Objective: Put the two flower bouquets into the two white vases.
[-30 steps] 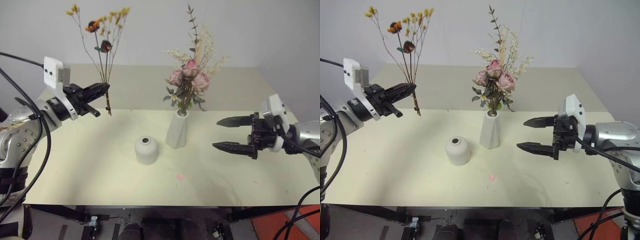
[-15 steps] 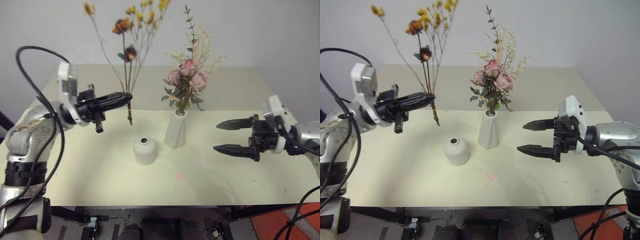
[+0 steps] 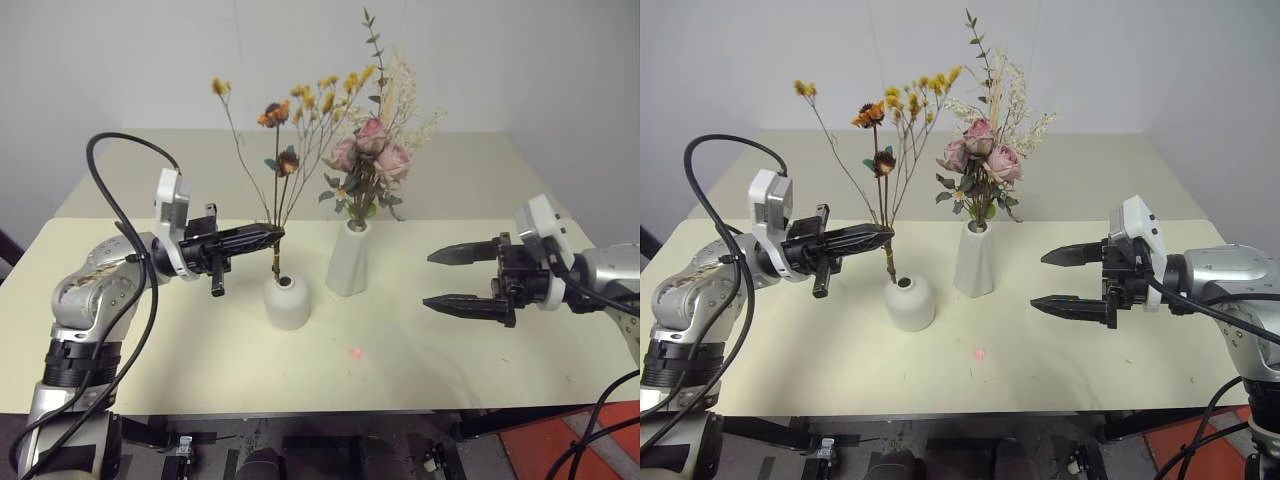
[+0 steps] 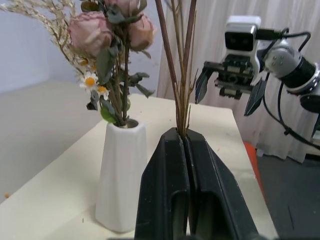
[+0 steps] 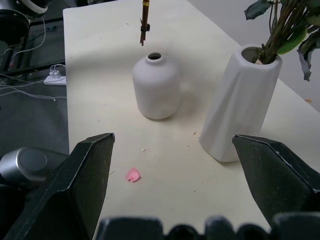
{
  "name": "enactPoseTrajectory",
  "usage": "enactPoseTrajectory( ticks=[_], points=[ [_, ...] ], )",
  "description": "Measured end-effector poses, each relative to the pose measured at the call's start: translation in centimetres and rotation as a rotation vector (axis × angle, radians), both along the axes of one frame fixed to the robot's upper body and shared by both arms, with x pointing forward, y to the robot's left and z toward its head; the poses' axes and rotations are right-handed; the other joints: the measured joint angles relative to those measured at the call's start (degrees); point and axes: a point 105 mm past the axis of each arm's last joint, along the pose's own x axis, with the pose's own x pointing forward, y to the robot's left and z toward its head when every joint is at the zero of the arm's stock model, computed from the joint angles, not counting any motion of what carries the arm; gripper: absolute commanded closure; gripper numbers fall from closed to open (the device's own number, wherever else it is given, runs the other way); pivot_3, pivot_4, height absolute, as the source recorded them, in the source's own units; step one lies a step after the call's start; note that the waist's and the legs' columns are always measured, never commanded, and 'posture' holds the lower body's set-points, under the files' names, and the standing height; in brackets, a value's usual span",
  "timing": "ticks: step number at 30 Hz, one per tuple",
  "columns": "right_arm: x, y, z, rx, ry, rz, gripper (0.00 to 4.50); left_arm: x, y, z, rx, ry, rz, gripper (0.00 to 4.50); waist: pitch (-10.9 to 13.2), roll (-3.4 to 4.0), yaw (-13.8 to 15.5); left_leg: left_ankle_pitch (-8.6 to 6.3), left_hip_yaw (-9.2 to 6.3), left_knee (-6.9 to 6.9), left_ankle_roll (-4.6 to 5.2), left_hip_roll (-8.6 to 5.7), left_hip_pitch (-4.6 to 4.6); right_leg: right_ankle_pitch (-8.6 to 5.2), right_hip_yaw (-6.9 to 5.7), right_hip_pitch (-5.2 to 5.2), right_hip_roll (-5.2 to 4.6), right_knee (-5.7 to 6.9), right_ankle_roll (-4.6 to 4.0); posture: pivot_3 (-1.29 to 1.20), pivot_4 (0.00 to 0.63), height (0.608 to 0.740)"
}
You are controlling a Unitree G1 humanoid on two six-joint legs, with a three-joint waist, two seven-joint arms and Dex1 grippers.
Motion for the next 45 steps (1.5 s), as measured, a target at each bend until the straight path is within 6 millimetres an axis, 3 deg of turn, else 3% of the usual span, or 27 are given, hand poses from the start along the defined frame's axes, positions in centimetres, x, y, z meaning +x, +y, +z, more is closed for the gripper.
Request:
enactPoseTrajectory(
  ticks=[12,35,38,42,45],
  points=[
    [-0.1,0.1,0.0,-0.002,-0.005,0.005,0.0,1.4,-0.8,-1.3,0.007,-0.009,0.027,4.47,0.0,0.0,0.0,0.0,0.0,0.0,0.0,0.0,0.01,0.0,0.0,0.0,0.01,0.0,0.0,0.0,0.15,0.74],
    [-0.1,0.0,-0.2,-0.017,-0.013,0.0,0.0,1.1,-0.5,-3.7,0.051,0.041,0.067,4.47,0.0,0.0,0.0,0.0,-0.01,0.0,0.01,0.01,0.01,0.0,0.0,0.0,0.01,0.0,0.0,0.0,0.15,0.74],
    [0.0,0.0,-0.2,-0.02,-0.015,-0.002,0.0,1.2,-0.4,-4.0,0.059,0.051,0.085,3.8,0.0,0.0,0.0,0.0,-0.01,0.0,0.01,0.01,0.01,0.0,0.0,0.0,0.01,0.0,0.0,0.0,0.15,0.74],
    [0.0,0.0,-0.2,-0.026,-0.022,-0.003,0.0,1.0,-0.1,-4.3,0.074,0.081,0.109,2.49,0.0,0.0,-0.1,0.0,-0.01,-0.01,0.01,0.02,0.01,0.0,0.01,-0.01,0.01,0.01,0.0,0.0,0.15,0.74],
    [0.0,0.0,-0.3,-0.031,-0.025,-0.004,0.0,0.3,1.2,-4.5,0.107,0.092,0.138,1.6,0.0,0.0,-0.3,-0.01,0.0,-0.03,0.01,0.05,0.02,0.0,0.01,-0.03,0.03,0.02,0.0,0.0,0.15,0.74]
  ],
)
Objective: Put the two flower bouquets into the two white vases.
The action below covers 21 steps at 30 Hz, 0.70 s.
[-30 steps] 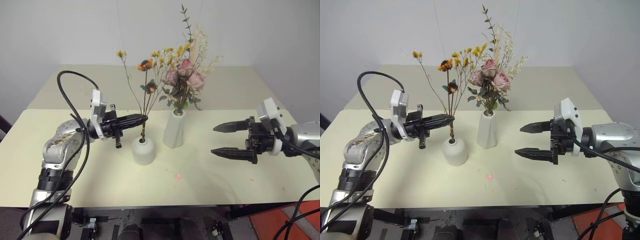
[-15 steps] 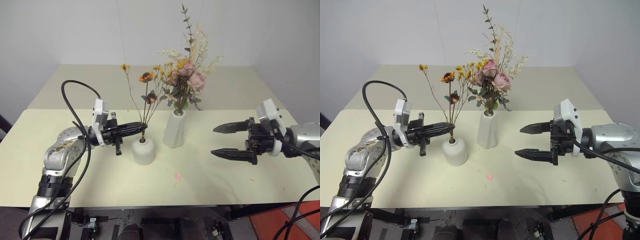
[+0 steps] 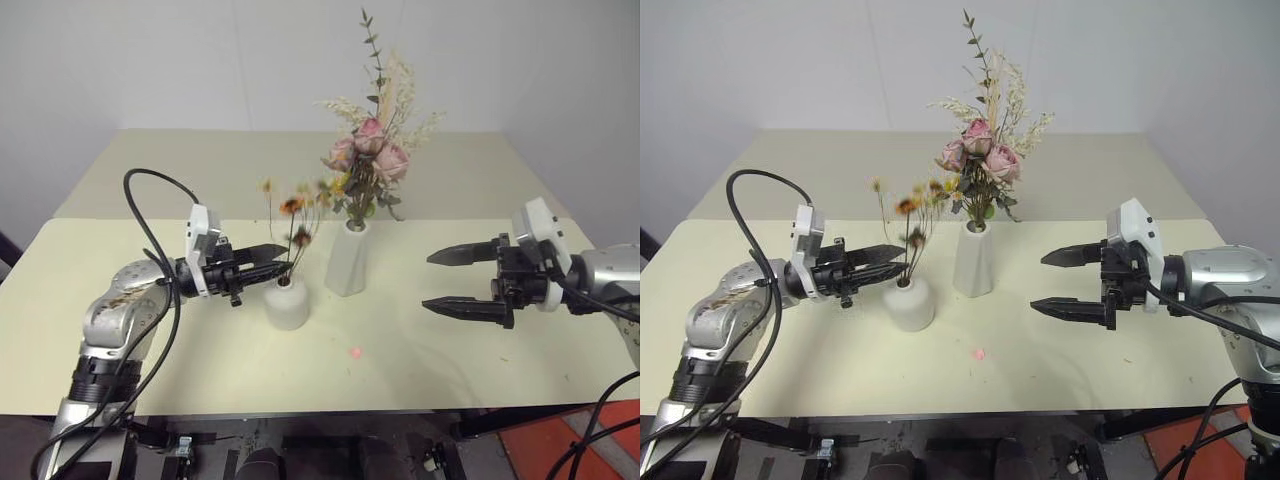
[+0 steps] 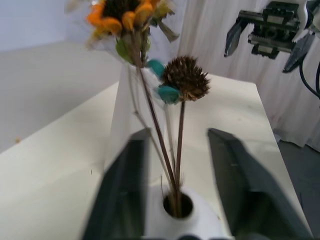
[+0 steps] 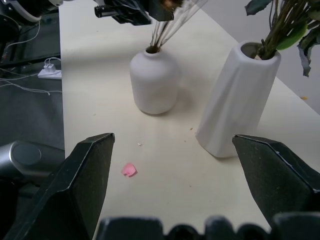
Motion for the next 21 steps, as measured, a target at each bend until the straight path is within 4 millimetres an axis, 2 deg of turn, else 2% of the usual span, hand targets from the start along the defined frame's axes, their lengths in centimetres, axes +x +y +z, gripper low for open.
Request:
enactPoseTrajectory(
  ticks=[5,10,14,17,21],
  points=[
    [0.0,0.1,-0.2,-0.004,0.0,0.007,0.0,-1.5,2.8,-0.3,0.056,0.006,0.069,0.04,0.0,0.0,0.2,0.0,0.01,0.01,0.0,0.02,0.01,-0.01,-0.01,0.0,0.0,0.0,0.01,0.0,0.15,0.74],
    [0.0,0.1,-0.3,-0.007,0.0,0.008,0.0,-2.7,5.5,0.3,0.125,-0.007,0.124,0.04,0.0,0.01,0.4,0.0,0.01,-0.01,0.0,0.02,0.0,-0.02,-0.04,0.0,0.0,-0.02,0.01,0.0,0.15,0.74],
    [0.1,0.0,-0.4,-0.006,0.002,0.003,0.0,-3.0,7.2,1.9,0.193,-0.058,0.146,0.04,0.0,0.01,0.4,0.0,0.02,-0.01,0.0,0.02,0.01,-0.02,-0.04,0.01,-0.01,-0.02,0.02,0.0,0.15,0.74],
    [0.3,-0.5,-0.6,-0.004,0.008,-0.021,0.0,-2.7,7.4,2.8,0.213,-0.101,0.137,0.04,0.0,0.01,0.5,0.0,0.03,-0.01,0.0,0.01,0.0,-0.02,-0.05,0.01,-0.01,-0.03,0.01,0.0,0.15,0.74],
    [0.2,-1.3,-1.3,-0.003,0.034,-0.05,0.0,-2.8,6.8,3.4,0.219,-0.128,0.093,0.04,0.0,0.01,0.4,-0.01,0.04,-0.02,0.01,0.02,-0.01,-0.02,-0.03,0.0,-0.01,-0.04,0.01,0.0,0.15,0.74]
  ],
)
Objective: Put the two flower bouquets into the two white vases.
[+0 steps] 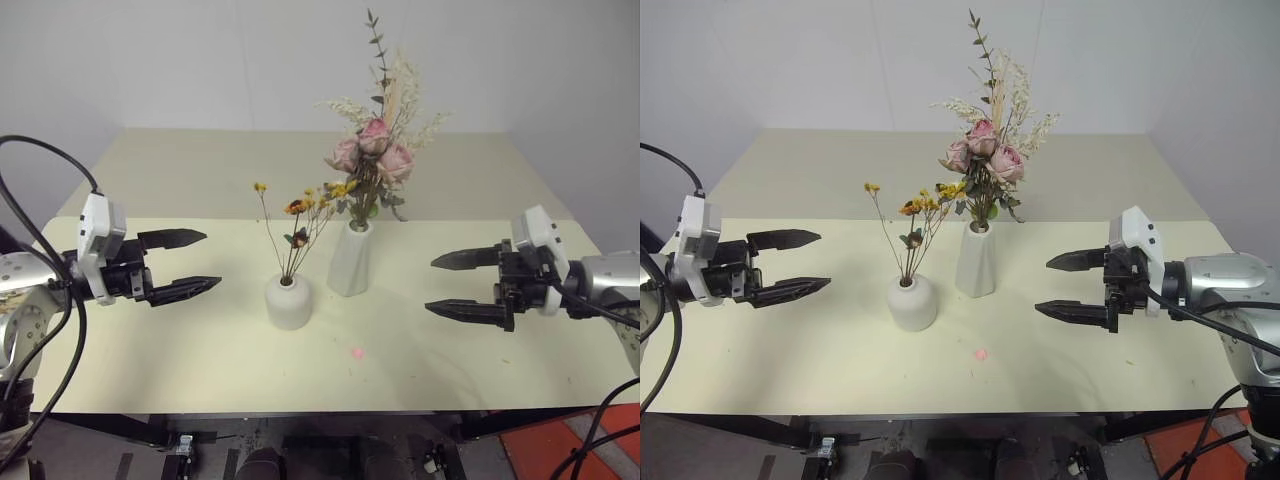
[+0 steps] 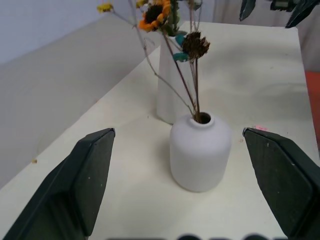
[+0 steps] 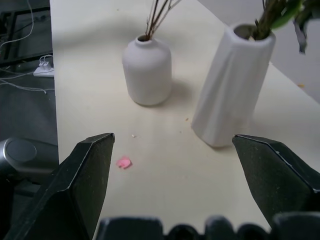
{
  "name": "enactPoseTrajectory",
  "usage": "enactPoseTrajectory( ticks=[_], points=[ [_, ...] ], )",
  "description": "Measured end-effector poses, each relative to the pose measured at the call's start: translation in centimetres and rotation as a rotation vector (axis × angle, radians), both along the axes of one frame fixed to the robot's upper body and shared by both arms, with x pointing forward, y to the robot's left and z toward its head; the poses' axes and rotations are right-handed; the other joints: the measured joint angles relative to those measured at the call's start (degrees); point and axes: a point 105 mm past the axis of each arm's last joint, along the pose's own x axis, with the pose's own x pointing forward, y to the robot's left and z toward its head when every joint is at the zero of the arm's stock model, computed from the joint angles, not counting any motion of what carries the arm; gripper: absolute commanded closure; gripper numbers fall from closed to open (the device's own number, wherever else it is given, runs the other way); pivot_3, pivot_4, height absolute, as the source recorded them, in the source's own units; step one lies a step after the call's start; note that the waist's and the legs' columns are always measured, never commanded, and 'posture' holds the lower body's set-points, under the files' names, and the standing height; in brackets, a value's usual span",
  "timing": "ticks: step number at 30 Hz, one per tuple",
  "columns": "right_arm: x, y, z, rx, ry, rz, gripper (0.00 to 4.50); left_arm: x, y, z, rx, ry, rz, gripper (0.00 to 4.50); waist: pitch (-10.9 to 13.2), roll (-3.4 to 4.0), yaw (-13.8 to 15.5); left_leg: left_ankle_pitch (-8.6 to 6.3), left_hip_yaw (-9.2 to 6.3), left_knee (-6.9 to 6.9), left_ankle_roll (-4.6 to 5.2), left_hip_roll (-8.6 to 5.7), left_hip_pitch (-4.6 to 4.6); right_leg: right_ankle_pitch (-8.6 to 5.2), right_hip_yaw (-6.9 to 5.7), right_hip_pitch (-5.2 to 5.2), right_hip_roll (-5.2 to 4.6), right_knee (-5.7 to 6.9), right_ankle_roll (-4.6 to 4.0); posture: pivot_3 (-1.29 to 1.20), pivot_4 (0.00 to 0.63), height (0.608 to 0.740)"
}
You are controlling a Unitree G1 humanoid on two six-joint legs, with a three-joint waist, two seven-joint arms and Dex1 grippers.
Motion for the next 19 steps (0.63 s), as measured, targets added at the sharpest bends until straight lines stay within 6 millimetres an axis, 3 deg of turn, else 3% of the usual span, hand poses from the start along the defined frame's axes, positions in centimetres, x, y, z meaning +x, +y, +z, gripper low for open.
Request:
enactPoseTrajectory(
  ticks=[13,19],
  points=[
    [0.3,-1.7,0.3,-0.027,-0.022,-0.076,0.0,0.3,-1.9,0.1,0.025,-0.004,-0.099,0.04,0.0,0.0,-0.1,0.0,0.02,0.01,0.0,0.0,0.01,0.0,0.02,0.0,0.02,0.02,0.0,0.0,0.15,0.74],
    [0.3,-2.1,0.2,-0.036,-0.037,-0.096,0.0,0.8,-1.6,0.8,0.025,-0.028,-0.095,0.04,0.0,0.0,-0.1,0.0,0.02,0.0,0.0,0.0,0.01,0.0,0.02,0.0,0.02,0.01,0.0,0.0,0.15,0.74]
  ],
)
